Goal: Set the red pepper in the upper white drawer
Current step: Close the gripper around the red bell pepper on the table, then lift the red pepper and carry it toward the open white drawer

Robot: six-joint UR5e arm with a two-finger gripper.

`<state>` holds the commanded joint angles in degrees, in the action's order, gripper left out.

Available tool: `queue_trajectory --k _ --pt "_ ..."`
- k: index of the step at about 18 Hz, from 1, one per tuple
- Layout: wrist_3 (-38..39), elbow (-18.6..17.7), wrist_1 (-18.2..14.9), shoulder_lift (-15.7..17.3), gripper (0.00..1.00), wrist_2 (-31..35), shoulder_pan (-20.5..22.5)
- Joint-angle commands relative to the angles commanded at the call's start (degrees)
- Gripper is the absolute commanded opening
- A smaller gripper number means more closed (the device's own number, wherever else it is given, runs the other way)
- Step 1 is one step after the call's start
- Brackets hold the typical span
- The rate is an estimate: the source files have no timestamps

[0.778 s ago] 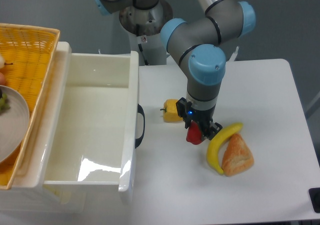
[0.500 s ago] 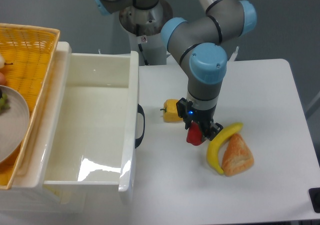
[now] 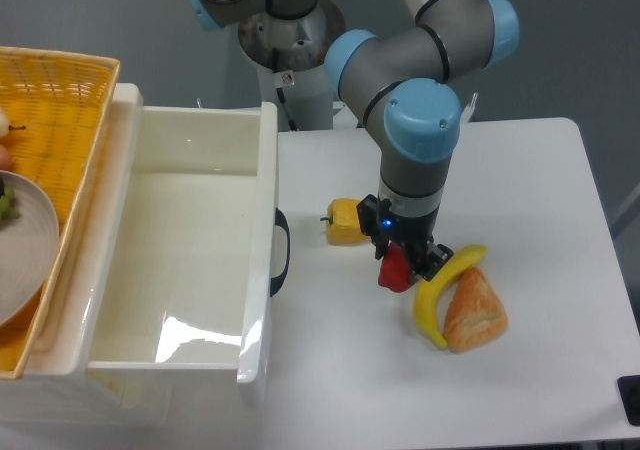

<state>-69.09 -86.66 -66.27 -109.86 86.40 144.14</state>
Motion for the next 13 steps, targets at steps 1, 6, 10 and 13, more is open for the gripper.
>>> queue_trajectory --k 1,6,10,13 --pt "0.53 0.35 -0.09 0.09 0.52 -0.09 -0.09" --pt "2.99 0.70 -0.53 0.35 0.52 0.00 -1.41" --pt "6.41 1.32 -1.14 1.14 0.52 -1.31 -2.02" --pt "10.46 2.55 -0.97 1.23 0.52 -4.65 -1.85"
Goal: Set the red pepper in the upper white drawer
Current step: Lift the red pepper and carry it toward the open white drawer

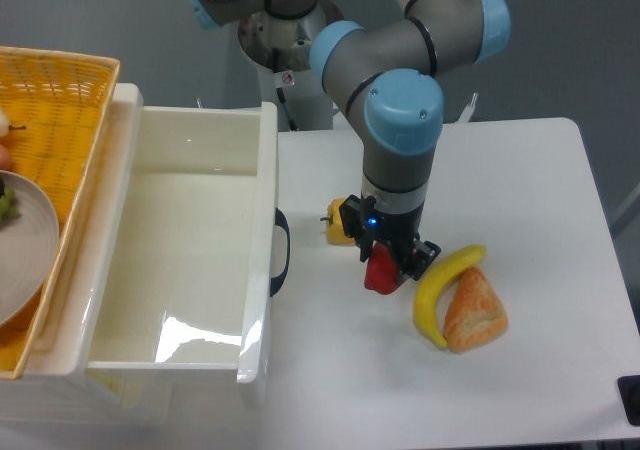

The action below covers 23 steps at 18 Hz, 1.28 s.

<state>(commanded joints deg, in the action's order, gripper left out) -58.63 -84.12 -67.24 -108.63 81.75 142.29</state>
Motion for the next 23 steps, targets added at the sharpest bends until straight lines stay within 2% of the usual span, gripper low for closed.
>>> queue_trajectory --k 12,16,19,23 --pt "17.66 1.32 0.35 4.04 0.52 -11.34 0.88" --pt "20.57 1.24 0.35 5.27 0.53 -14.24 1.49" --pt "22.42 1.24 0.26 7.99 0.53 -16.61 2.37" --pt "24.09 0.97 0.00 9.40 0.54 -16.97 2.02"
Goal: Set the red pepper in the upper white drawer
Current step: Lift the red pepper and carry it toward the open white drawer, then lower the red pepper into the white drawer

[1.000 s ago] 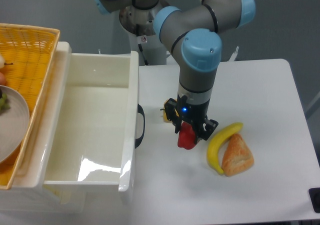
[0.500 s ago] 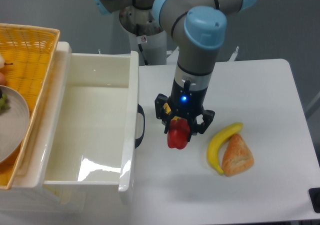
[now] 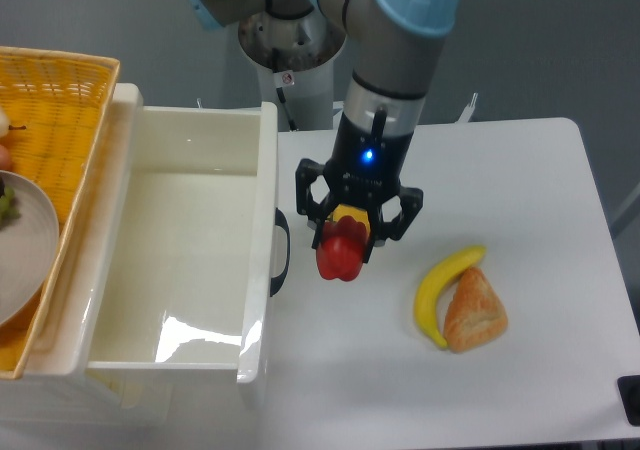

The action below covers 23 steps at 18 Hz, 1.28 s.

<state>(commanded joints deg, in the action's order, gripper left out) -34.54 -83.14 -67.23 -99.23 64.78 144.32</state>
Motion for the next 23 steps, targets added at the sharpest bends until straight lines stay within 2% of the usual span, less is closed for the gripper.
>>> queue_trajectory --k 3,8,12,19,23 --pt "3.07 -0.97 -0.18 2.11 0.54 -1.49 -0.53" --pt "4.04 -2.37 -0.26 4.13 0.54 -1.76 -3.25" --pt "5.01 -2.81 -2.20 4.75 0.54 -1.32 -5.09" --pt "5.01 -8.78 -2.64 6.68 0.54 -1.14 -6.68" --pt "4.93 -9.76 -2.99 7.04 0.54 -1.14 -8.52"
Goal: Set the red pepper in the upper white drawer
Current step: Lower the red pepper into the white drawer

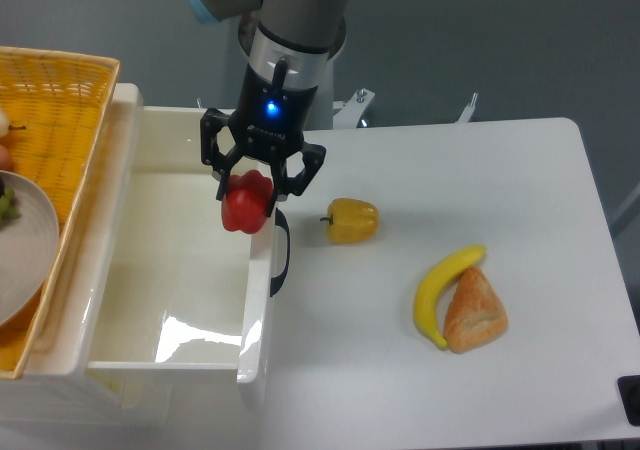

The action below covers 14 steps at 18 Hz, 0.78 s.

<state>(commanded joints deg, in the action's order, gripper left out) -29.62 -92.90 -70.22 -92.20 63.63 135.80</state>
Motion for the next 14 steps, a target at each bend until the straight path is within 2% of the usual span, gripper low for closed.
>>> queue_trajectory --k 7,14 --pt "0.18 -0.18 -2.99 -0.88 0.56 0.00 -2.47" --pt "0.00 -1.76 -3.43 -1.93 0.56 -0.44 -3.34"
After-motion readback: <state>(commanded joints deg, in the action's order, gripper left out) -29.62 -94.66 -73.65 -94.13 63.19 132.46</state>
